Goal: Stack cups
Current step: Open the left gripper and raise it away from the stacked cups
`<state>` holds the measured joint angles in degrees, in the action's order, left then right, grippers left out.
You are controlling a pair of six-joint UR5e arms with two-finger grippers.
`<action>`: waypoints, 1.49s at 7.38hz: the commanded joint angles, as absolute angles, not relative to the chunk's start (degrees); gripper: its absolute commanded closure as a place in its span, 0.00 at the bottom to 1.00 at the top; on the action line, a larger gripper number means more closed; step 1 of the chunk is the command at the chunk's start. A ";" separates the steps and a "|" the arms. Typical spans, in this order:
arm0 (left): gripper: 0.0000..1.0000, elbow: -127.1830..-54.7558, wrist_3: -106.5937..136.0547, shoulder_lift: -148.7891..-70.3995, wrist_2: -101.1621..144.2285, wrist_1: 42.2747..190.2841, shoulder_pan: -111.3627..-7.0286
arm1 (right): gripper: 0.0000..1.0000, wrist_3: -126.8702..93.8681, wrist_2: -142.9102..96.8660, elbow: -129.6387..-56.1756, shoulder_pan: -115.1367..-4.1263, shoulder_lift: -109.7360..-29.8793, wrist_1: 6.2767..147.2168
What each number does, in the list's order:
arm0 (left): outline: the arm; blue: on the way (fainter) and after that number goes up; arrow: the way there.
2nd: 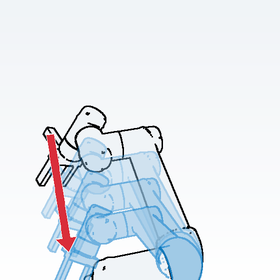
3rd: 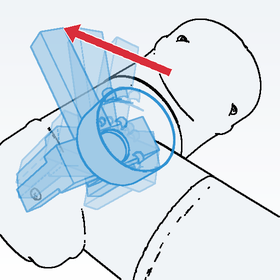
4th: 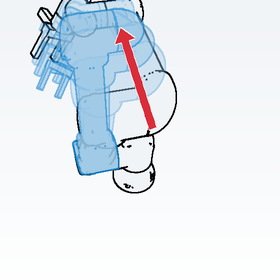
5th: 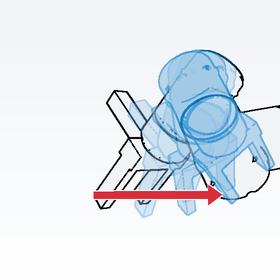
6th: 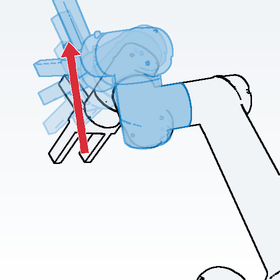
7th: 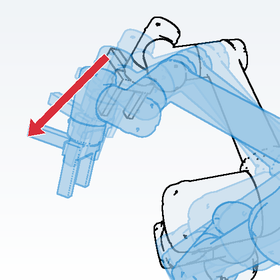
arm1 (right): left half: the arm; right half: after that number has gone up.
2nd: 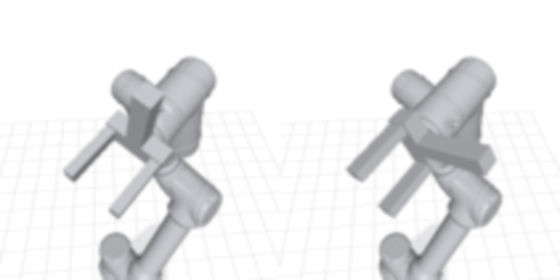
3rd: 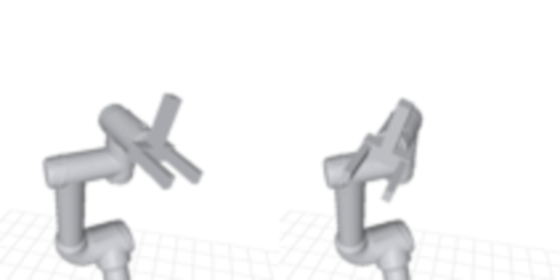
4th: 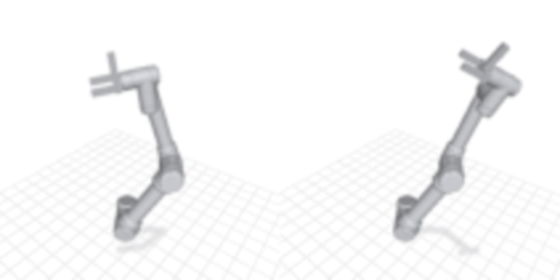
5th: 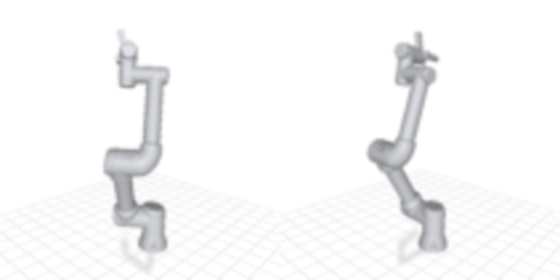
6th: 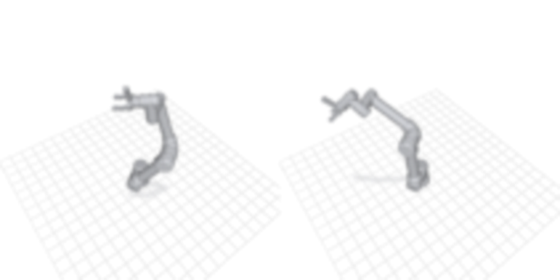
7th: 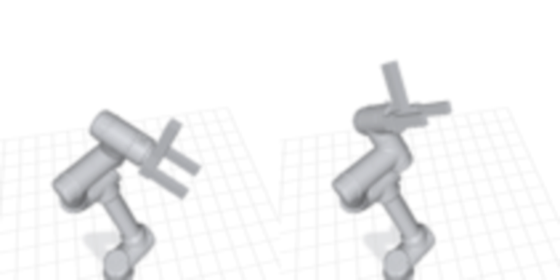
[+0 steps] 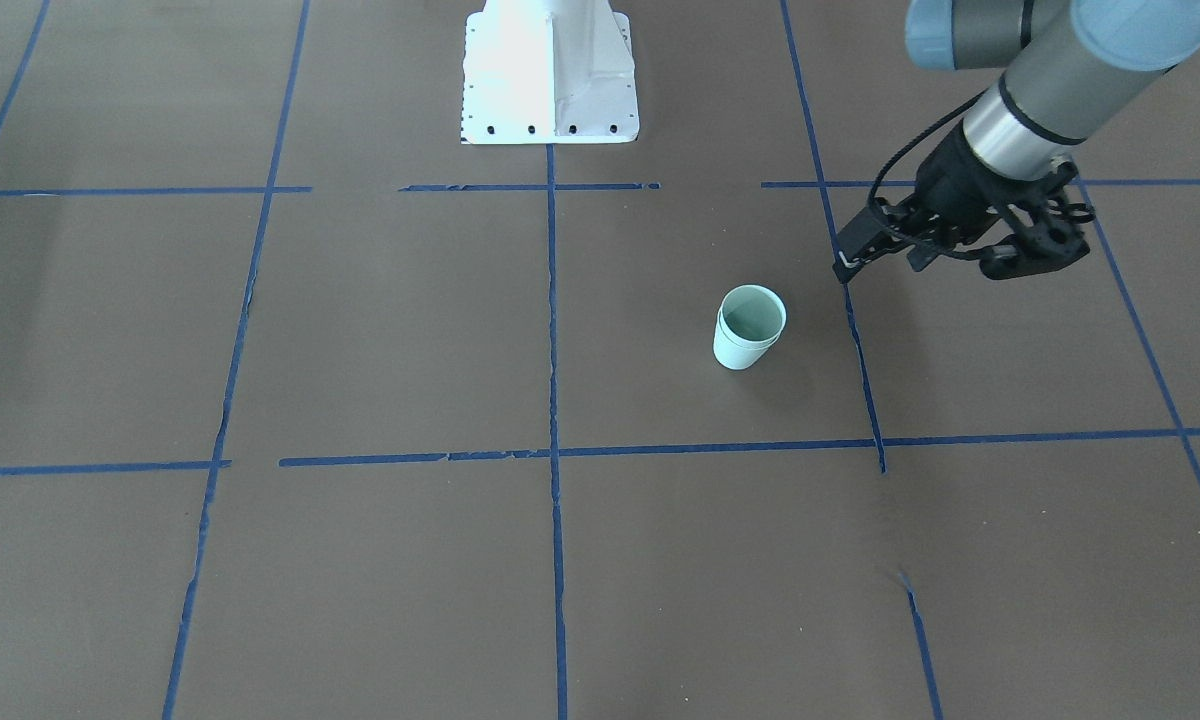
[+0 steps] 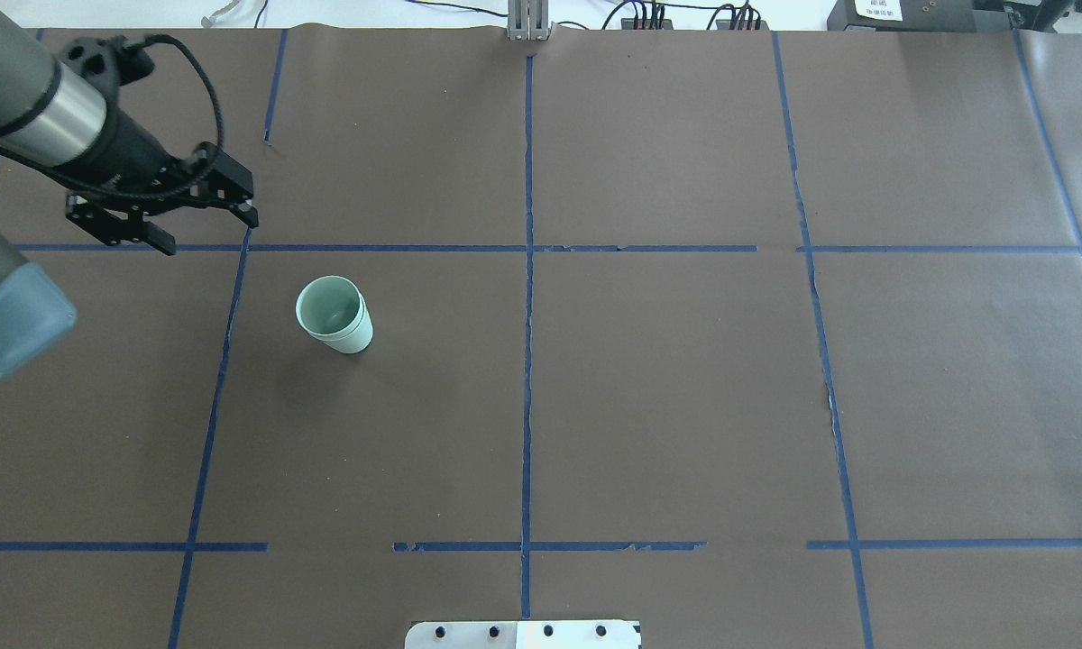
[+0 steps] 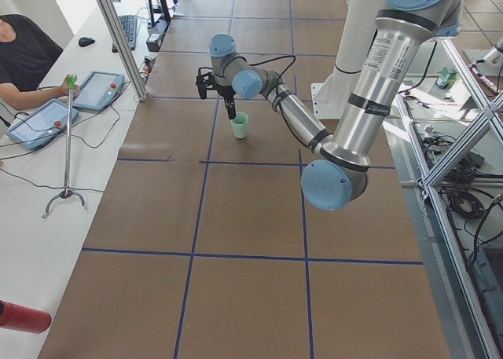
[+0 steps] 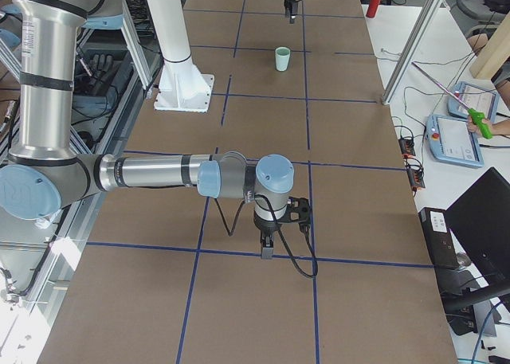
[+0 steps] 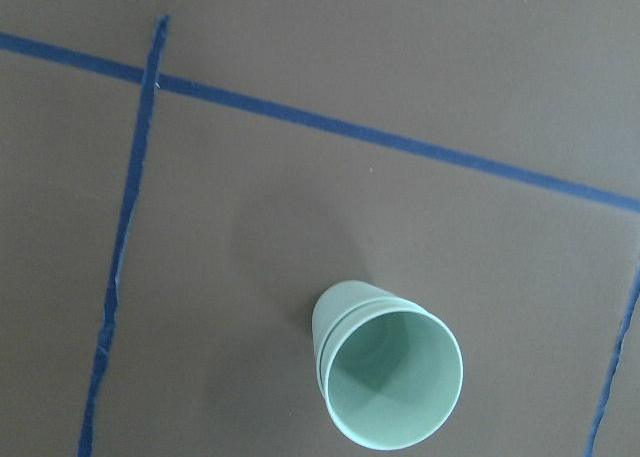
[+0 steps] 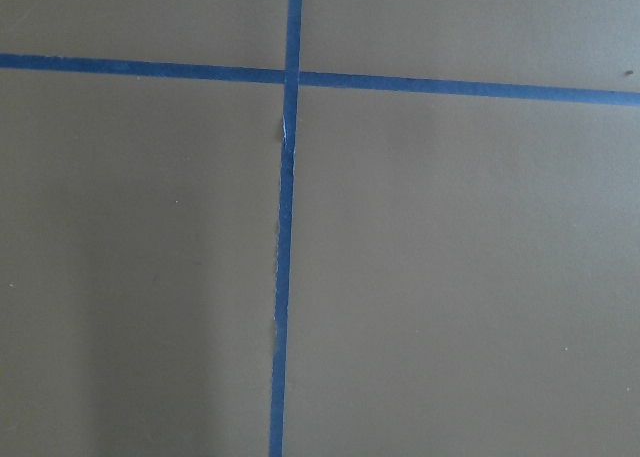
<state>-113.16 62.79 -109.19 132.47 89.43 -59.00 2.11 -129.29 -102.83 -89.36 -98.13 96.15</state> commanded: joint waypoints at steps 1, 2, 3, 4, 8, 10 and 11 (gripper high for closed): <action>0.00 -115.14 42.32 -106.35 132.54 82.57 -68.77 | 0.00 2.11 -129.29 -102.83 -89.38 -98.09 96.15; 0.00 -114.61 32.01 -105.74 132.45 79.22 -73.26 | 0.00 2.11 -129.29 -102.83 -89.30 -98.09 96.15; 0.00 -113.65 22.42 -103.64 132.45 76.67 -77.56 | 0.00 2.11 -129.29 -102.92 -89.38 -98.17 96.15; 0.00 -110.86 15.10 -102.75 132.89 75.60 -84.83 | 0.00 2.11 -129.29 -102.83 -89.30 -98.09 96.15; 0.00 -95.80 -14.49 -91.01 132.63 81.09 -97.38 | 0.00 2.11 -129.29 -102.83 -89.38 -98.17 96.15; 0.00 -91.26 -13.63 -87.36 132.71 89.71 -97.30 | 0.00 2.11 -129.29 -102.83 -89.30 -98.17 96.15; 0.00 -90.53 -13.54 -87.89 132.63 89.74 -97.29 | 0.00 2.11 -129.29 -102.83 -89.38 -98.17 96.15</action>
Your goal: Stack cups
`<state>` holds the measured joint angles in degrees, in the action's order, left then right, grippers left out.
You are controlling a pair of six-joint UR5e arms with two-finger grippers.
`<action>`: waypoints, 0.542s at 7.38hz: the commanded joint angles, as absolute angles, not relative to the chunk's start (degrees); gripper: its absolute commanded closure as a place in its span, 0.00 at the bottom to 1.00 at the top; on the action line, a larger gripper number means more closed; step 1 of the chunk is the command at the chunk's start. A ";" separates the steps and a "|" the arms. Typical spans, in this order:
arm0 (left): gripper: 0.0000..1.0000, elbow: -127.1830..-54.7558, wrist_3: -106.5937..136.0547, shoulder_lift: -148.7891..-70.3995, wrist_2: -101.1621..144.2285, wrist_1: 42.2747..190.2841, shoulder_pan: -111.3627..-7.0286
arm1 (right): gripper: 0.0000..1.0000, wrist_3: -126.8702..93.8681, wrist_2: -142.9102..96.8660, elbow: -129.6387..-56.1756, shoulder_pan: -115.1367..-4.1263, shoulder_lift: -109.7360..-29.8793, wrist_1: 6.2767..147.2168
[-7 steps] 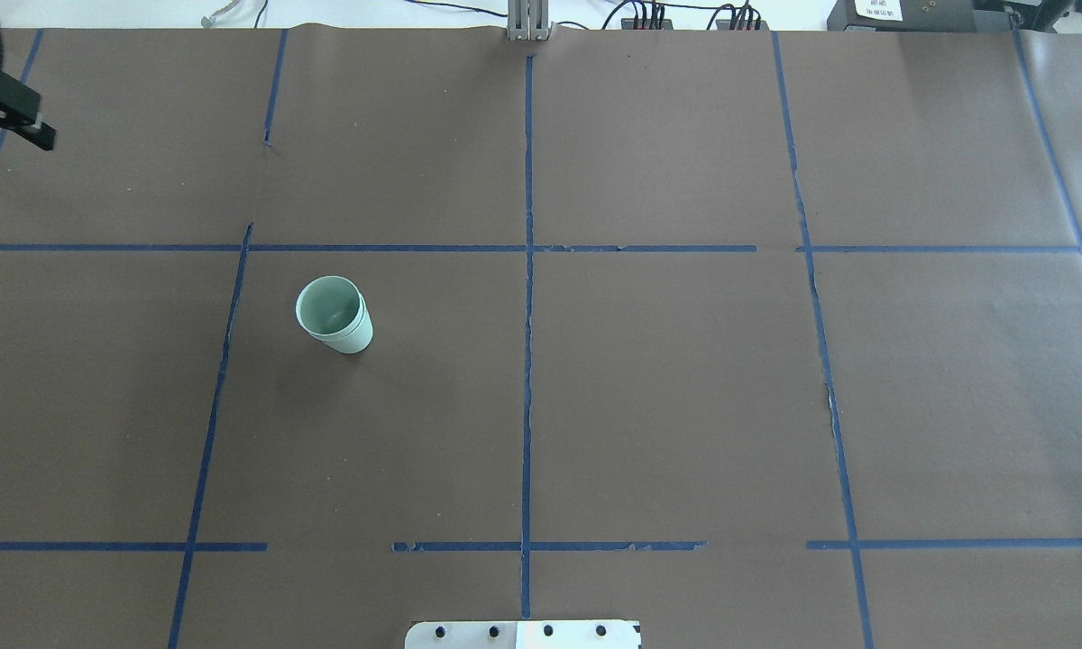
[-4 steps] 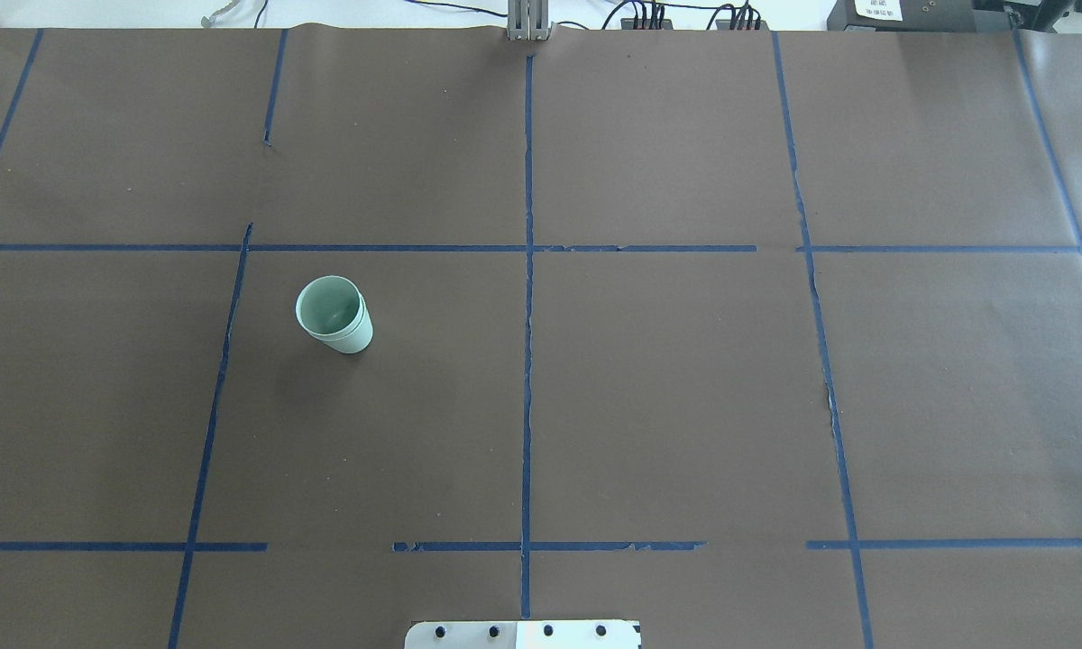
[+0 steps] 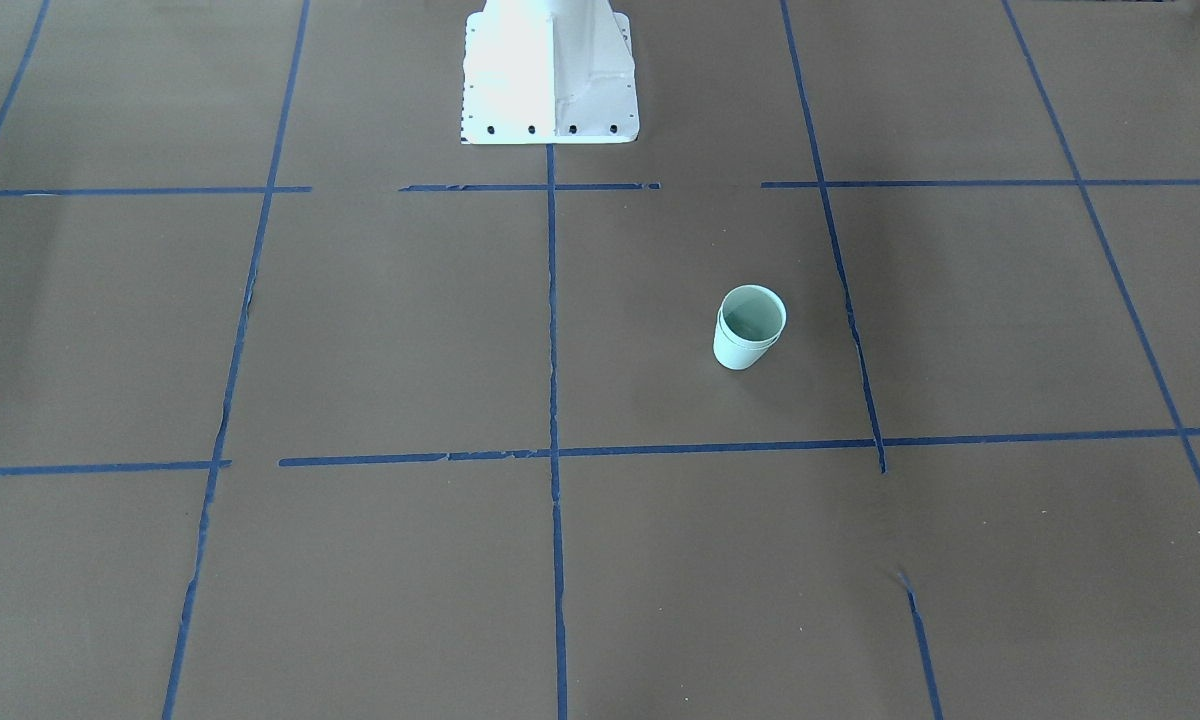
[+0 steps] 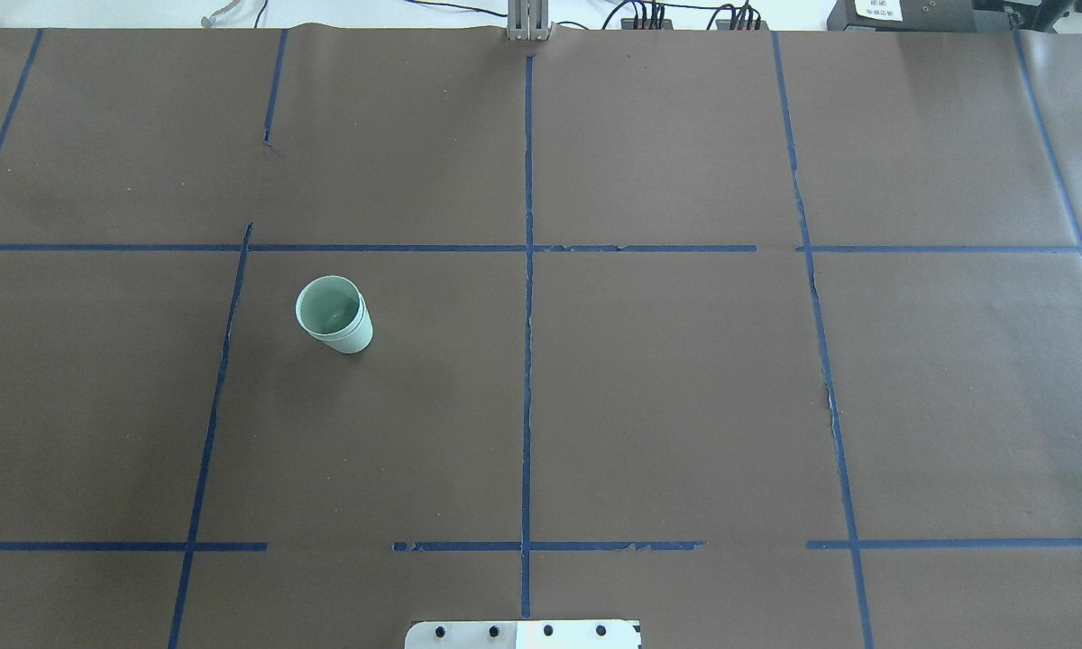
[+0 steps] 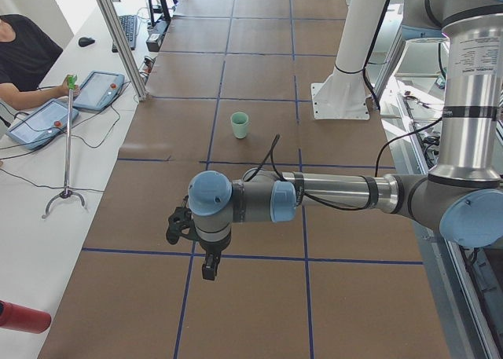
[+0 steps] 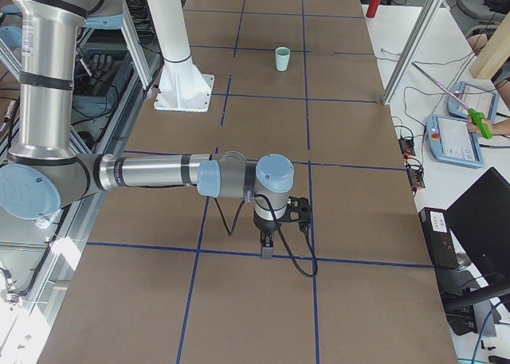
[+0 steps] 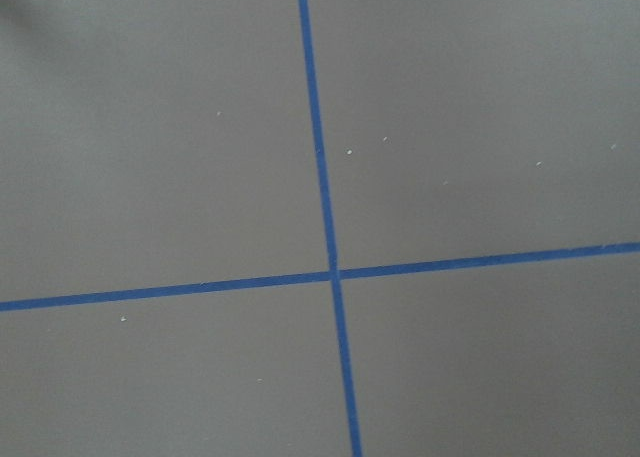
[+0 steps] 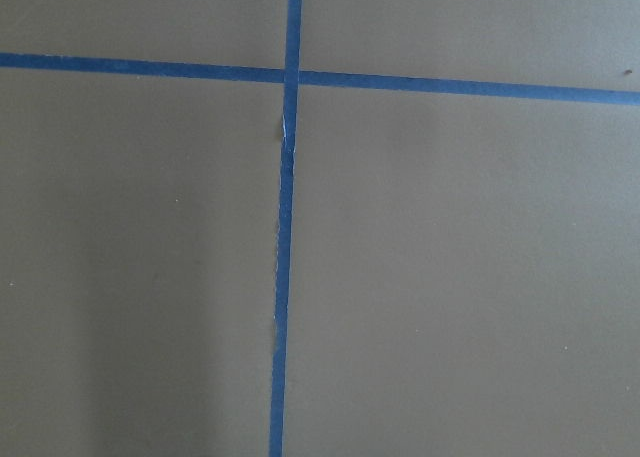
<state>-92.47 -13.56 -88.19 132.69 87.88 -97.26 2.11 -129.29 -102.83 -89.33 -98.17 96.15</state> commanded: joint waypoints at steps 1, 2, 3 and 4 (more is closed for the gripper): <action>0.00 -90.79 -13.54 -87.98 132.63 89.74 -97.21 | 0.00 2.11 -129.29 -102.83 -89.30 -98.09 96.15; 0.00 -90.88 -13.54 -88.15 132.63 89.74 -96.95 | 0.00 2.11 -129.29 -102.83 -89.38 -98.09 96.15; 0.00 -91.05 -13.54 -88.24 132.63 89.74 -96.86 | 0.00 2.11 -129.29 -102.83 -89.30 -98.17 96.15; 0.00 -91.49 -13.10 -88.33 132.80 89.74 -96.42 | 0.00 2.11 -129.29 -102.83 -89.38 -98.09 96.15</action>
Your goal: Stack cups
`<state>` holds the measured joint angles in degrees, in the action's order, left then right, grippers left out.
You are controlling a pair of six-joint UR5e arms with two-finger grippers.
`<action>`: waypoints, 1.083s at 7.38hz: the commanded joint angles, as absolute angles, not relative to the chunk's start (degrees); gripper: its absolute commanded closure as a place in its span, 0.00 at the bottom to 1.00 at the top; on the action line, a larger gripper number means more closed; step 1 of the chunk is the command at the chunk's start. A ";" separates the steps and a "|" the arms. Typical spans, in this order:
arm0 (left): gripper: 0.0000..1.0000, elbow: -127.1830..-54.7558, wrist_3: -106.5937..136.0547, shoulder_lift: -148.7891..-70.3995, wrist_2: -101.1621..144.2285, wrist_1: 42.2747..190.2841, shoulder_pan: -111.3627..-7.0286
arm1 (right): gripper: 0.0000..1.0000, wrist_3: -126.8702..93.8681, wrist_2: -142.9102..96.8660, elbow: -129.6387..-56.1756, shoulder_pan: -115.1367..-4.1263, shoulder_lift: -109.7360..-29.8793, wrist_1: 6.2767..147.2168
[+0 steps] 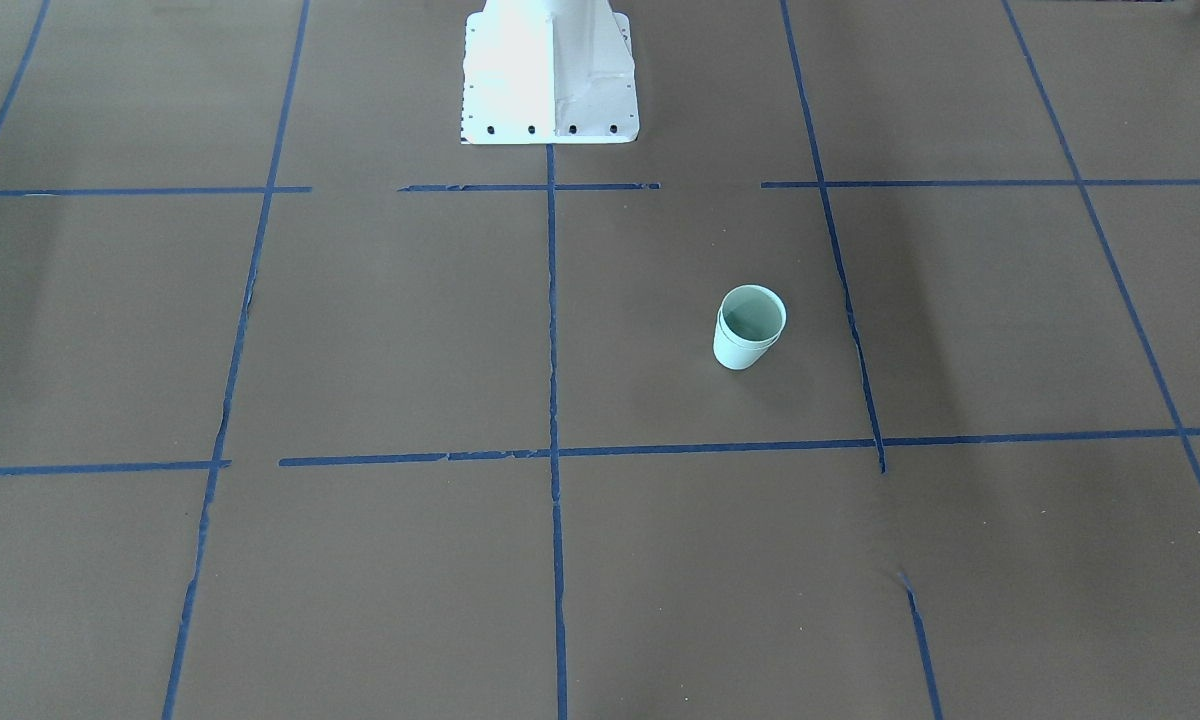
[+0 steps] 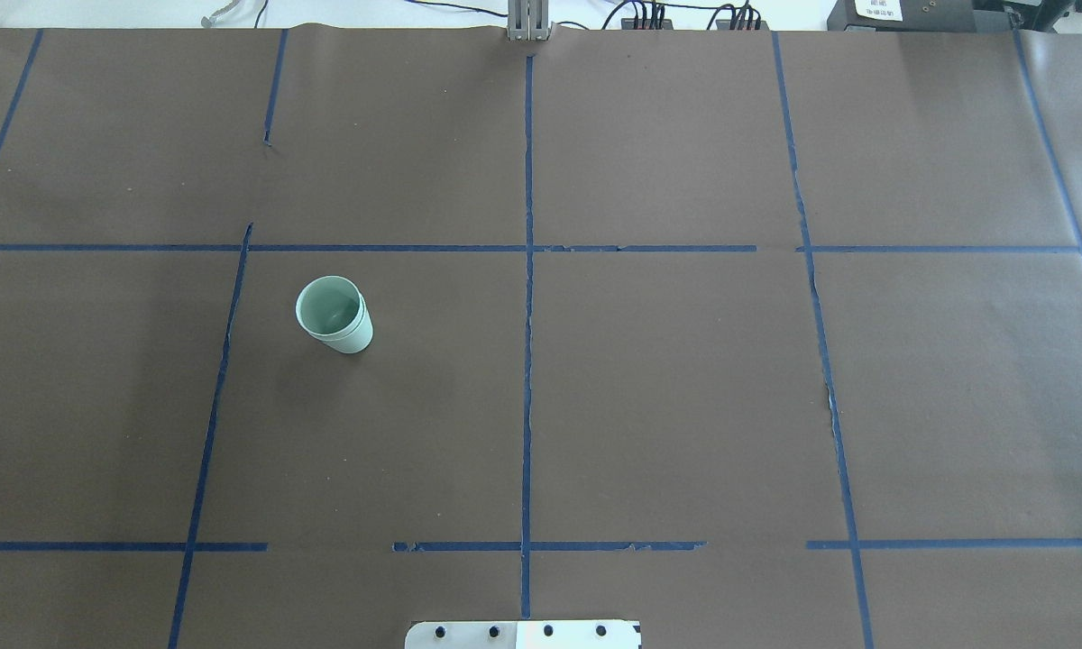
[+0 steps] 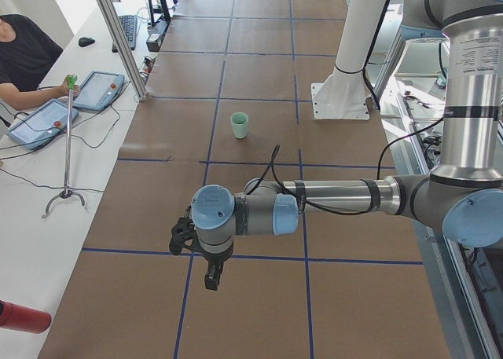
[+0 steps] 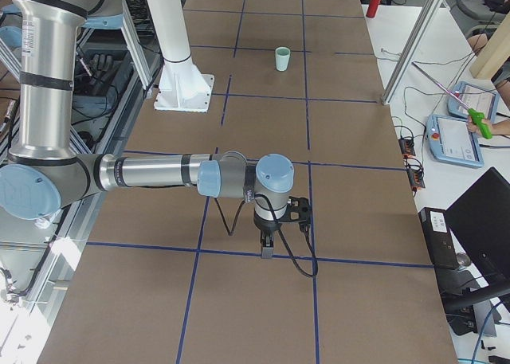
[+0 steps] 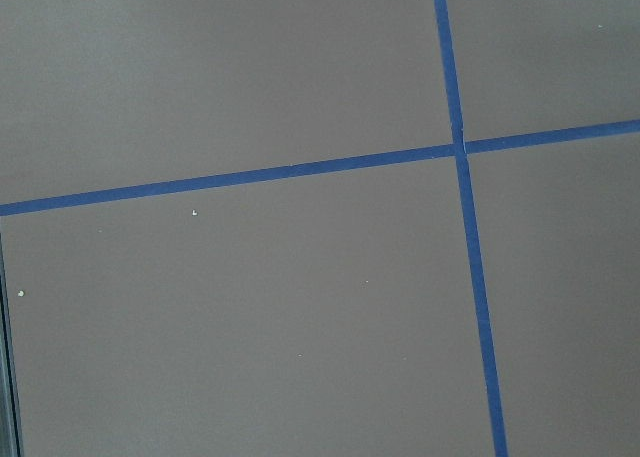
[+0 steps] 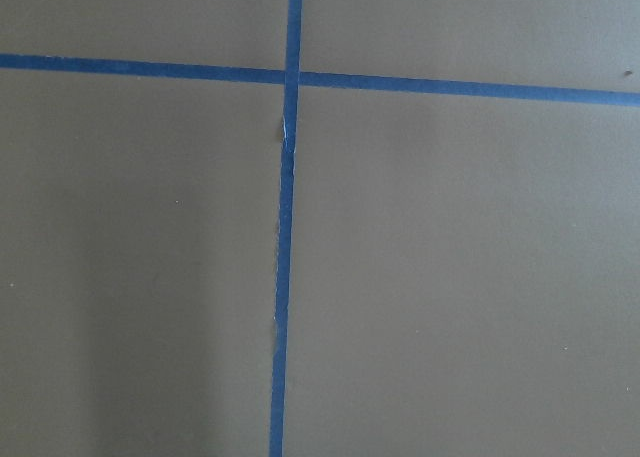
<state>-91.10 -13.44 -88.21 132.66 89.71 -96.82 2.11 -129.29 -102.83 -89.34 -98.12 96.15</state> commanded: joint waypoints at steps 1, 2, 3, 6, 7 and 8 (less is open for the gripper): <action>0.00 -91.76 -8.75 -88.59 133.06 89.91 -94.41 | 0.00 2.11 -129.29 -102.83 -89.38 -98.17 96.15; 0.00 -91.93 -6.27 -88.51 133.07 90.09 -92.65 | 0.00 2.11 -129.29 -102.83 -89.30 -98.09 96.15; 0.00 -91.93 -6.15 -88.51 133.15 90.09 -92.64 | 0.00 2.11 -129.29 -102.83 -89.38 -98.17 96.15; 0.00 -91.58 -3.18 -88.42 133.24 90.09 -92.64 | 0.00 2.11 -129.29 -102.83 -89.38 -98.09 96.15; 0.00 -91.23 -3.16 -88.24 133.24 90.09 -92.55 | 0.00 2.11 -129.29 -102.83 -89.30 -98.17 96.15; 0.00 -91.23 -3.16 -88.16 133.24 90.09 -92.55 | 0.00 2.11 -129.29 -102.83 -89.30 -98.09 96.15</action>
